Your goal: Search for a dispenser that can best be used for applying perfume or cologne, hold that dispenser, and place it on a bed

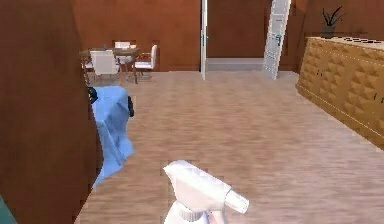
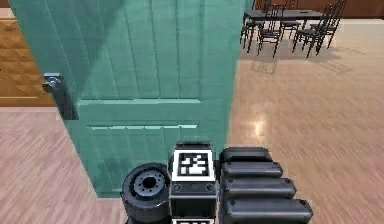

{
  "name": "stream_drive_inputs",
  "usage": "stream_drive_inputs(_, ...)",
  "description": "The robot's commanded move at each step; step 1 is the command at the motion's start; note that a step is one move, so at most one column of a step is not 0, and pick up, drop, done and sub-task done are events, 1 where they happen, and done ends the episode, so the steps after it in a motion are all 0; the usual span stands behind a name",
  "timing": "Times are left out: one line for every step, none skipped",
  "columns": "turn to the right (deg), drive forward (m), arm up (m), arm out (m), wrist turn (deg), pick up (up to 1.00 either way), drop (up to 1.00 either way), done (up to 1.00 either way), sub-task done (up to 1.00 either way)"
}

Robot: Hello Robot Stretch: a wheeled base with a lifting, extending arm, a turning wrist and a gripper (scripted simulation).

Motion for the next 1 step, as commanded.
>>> stream_drive_inputs(0.0,1.00,0.00,0.00,0.0,0.00,0.00,0.00,0.00)
